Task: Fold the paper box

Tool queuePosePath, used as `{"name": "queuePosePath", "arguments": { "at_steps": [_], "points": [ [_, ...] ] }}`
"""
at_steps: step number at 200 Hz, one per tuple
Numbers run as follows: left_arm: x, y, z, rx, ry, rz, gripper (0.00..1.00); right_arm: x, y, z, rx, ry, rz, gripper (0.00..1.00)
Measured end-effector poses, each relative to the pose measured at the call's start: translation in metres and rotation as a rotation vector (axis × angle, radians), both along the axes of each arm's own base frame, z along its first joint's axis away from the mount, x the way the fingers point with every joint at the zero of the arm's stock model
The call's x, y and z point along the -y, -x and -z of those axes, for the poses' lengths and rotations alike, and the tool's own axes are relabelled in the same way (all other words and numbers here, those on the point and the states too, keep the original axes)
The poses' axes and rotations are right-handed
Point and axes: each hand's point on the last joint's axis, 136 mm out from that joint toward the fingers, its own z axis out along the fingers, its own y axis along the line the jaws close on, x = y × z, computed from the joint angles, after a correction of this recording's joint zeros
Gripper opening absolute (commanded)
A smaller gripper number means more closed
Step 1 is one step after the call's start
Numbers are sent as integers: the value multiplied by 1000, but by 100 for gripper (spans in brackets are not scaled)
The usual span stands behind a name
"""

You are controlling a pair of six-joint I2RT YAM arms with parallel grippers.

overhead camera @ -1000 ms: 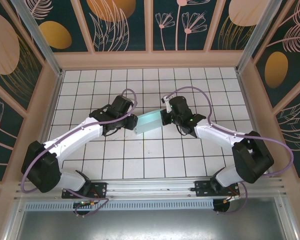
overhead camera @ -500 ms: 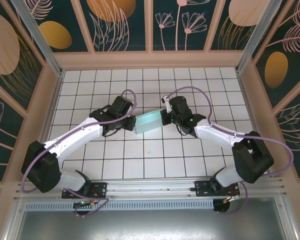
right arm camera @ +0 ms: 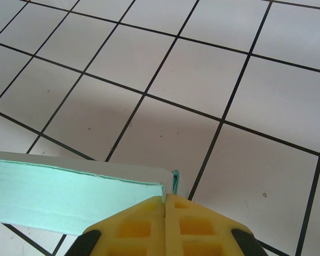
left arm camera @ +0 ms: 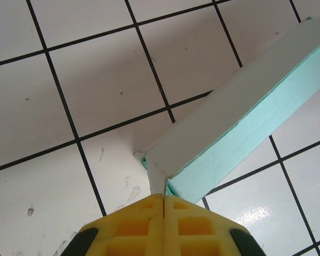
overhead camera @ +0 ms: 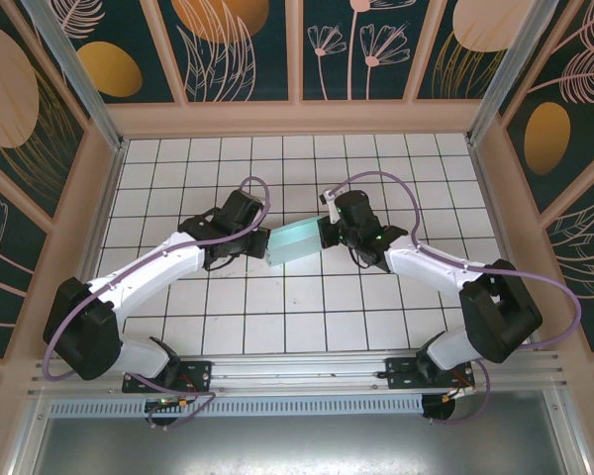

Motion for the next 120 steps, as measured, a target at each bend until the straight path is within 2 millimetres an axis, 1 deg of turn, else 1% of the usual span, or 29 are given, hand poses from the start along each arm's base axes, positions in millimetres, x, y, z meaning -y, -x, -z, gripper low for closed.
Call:
{"name": "queuePosePath", "arguments": {
  "at_steps": [120],
  "points": [
    [7, -6, -1, -87, 128, -182, 0, 0, 0, 0, -5, -7, 12, 0]
  ]
}}
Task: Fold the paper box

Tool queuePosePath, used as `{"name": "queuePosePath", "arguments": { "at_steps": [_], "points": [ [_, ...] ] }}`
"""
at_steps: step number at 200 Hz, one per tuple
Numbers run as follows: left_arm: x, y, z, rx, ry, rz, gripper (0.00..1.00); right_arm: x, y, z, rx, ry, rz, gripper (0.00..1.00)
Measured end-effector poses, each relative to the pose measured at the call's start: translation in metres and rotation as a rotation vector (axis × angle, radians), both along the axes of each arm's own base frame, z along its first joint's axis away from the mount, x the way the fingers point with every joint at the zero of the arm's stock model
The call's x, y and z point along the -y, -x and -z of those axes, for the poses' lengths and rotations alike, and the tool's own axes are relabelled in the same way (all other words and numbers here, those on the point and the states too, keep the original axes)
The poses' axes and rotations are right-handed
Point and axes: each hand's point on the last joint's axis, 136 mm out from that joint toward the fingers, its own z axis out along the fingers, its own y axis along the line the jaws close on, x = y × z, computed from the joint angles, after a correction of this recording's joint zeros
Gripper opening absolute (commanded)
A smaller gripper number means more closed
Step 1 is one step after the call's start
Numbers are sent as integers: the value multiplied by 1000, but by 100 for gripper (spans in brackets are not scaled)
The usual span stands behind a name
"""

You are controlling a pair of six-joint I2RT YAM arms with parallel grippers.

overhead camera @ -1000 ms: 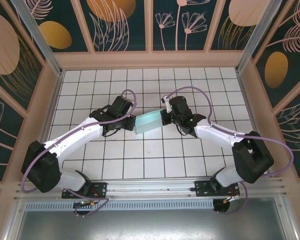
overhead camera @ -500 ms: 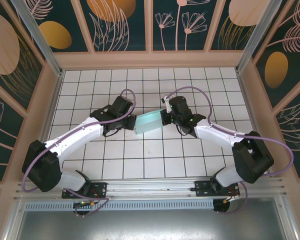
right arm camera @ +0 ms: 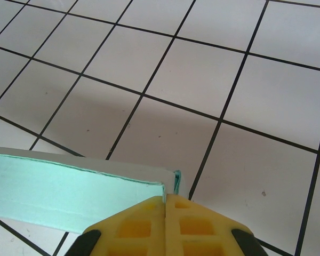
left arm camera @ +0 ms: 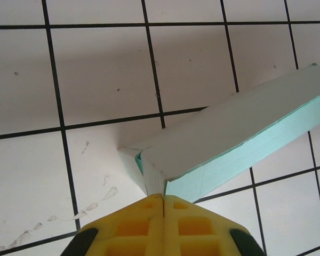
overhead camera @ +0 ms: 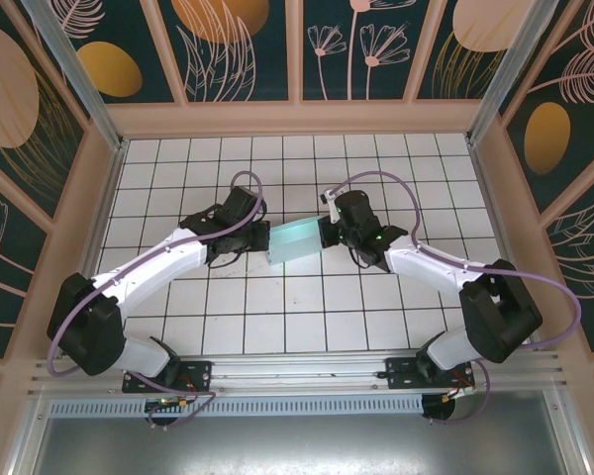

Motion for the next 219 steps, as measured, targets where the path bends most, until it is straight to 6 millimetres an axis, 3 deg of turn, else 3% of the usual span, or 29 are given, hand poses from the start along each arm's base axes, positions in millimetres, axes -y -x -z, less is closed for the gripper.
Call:
{"name": "queuePosePath", "arguments": {
  "at_steps": [219],
  "points": [
    [5, -11, 0, -44, 106, -95, 0, 4, 0, 2, 16, 8, 18, 0]
  ]
}}
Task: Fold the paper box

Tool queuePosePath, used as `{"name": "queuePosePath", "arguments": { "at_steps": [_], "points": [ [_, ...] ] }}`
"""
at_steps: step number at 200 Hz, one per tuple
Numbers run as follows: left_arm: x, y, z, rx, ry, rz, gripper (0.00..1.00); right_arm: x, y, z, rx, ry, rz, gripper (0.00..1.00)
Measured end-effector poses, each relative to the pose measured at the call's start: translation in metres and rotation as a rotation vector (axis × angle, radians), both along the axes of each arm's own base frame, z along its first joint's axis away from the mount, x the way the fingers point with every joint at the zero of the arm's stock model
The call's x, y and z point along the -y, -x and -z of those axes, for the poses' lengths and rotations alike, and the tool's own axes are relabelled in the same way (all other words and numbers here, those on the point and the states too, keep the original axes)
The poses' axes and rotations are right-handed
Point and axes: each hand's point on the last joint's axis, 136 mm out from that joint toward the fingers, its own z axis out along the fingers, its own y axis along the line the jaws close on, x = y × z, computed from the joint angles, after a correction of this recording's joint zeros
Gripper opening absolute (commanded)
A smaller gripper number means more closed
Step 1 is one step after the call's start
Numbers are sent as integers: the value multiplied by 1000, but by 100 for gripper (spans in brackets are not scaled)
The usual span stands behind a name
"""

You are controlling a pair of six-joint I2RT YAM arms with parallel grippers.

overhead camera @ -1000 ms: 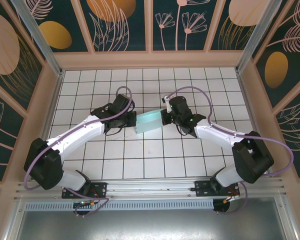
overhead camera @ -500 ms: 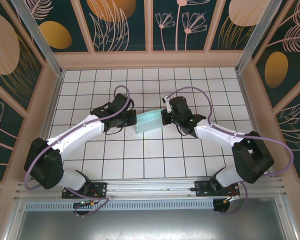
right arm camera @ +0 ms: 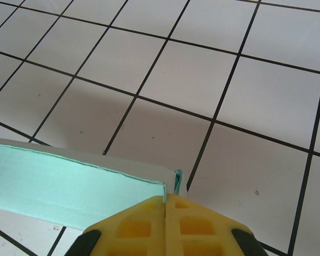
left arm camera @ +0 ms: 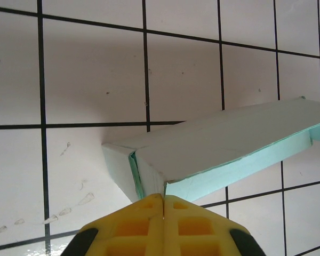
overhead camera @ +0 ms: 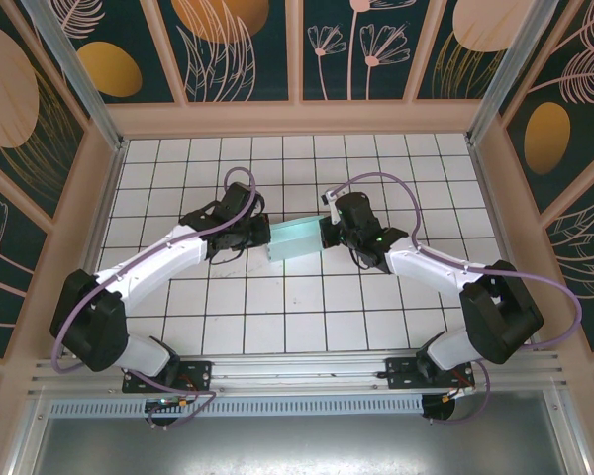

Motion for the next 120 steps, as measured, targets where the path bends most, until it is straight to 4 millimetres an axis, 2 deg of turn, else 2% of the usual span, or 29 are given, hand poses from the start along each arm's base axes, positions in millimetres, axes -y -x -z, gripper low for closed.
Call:
{"name": "queuePosePath", "arguments": {
  "at_steps": [70, 120],
  "points": [
    [3, -2, 7, 44, -15, 67, 0, 4, 4, 3, 57, -40, 5, 0],
    [5, 0, 23, 49, -3, 81, 0, 6, 8, 14, 95, -62, -2, 0]
  ]
}}
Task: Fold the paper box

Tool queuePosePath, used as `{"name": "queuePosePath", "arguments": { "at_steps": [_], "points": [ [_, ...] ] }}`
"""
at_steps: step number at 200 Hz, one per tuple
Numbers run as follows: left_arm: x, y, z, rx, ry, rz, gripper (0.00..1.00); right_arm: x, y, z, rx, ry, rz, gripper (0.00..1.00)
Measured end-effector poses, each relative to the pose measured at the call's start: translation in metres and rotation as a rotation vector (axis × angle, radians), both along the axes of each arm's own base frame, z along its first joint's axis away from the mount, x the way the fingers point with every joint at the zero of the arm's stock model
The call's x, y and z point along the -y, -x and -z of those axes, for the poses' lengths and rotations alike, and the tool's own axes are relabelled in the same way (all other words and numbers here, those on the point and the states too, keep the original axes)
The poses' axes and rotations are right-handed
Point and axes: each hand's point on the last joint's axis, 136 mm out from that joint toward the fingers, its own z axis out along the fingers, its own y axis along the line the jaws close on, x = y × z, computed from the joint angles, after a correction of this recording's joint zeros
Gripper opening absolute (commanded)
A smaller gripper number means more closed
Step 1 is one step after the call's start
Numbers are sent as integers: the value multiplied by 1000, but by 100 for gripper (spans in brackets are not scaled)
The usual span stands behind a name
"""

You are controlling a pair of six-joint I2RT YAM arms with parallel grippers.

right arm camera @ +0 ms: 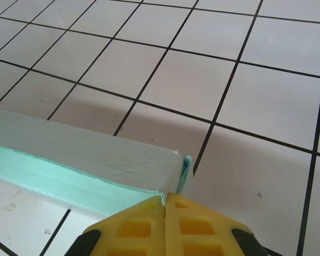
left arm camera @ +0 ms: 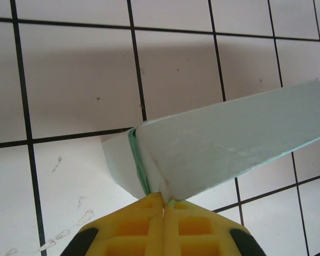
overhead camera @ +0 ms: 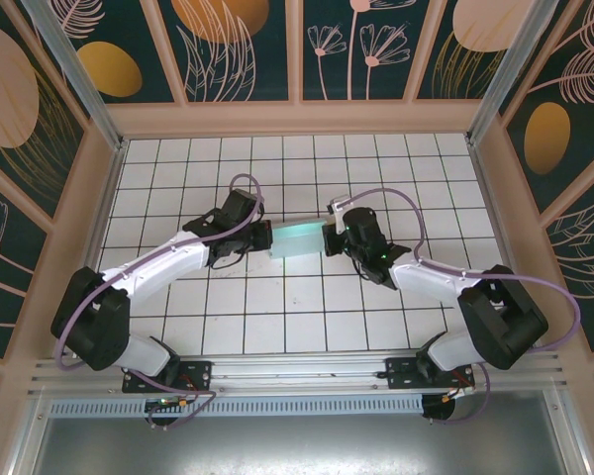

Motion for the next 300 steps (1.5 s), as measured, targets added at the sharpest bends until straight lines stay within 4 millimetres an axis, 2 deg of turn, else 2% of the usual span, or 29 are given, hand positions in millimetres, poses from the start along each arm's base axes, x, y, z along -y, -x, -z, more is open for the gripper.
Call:
{"name": "queuePosePath", "arguments": {
  "at_steps": [14, 26, 59, 76, 87, 126, 154, 173, 200, 221, 235, 262, 300],
  "points": [
    [1, -1, 3, 0, 1, 2, 0, 0, 1, 1, 10, 4, -4, 1],
    [1, -2, 3, 5, 2, -1, 0, -1, 1, 1, 20, 14, -6, 8],
    [2, -4, 2, 12, 0, 1, 0, -9, 9, -4, 47, 30, -48, 52],
    [3, -5, 3, 16, 3, 4, 0, -13, 15, -14, 70, 12, -67, 66],
    [5, -6, 3, 20, 9, 8, 0, -14, 17, -26, 93, -11, -70, 71],
    [9, -8, 3, 26, 14, 13, 0, -17, 10, -56, 124, -79, -38, 72],
    [9, -8, 3, 29, 12, 18, 0, -15, -6, -65, 71, -136, 38, 69],
    [9, -8, 3, 30, 11, 21, 3, -8, -20, -58, 7, -166, 108, 68],
    [9, -8, 3, 31, 11, 27, 4, 0, -34, -36, -86, -166, 181, 66],
    [9, -8, 3, 33, 8, 30, 7, 3, -34, -16, -147, -151, 210, 57],
    [9, -8, 3, 36, 6, 35, 13, 4, -34, -8, -177, -152, 222, 55],
    [7, -4, 6, 21, -10, 46, 35, 6, -36, -4, -200, -176, 239, 52],
    [6, 0, 5, 14, -15, 59, 53, 7, -38, -4, -210, -195, 252, 49]
  ]
}}
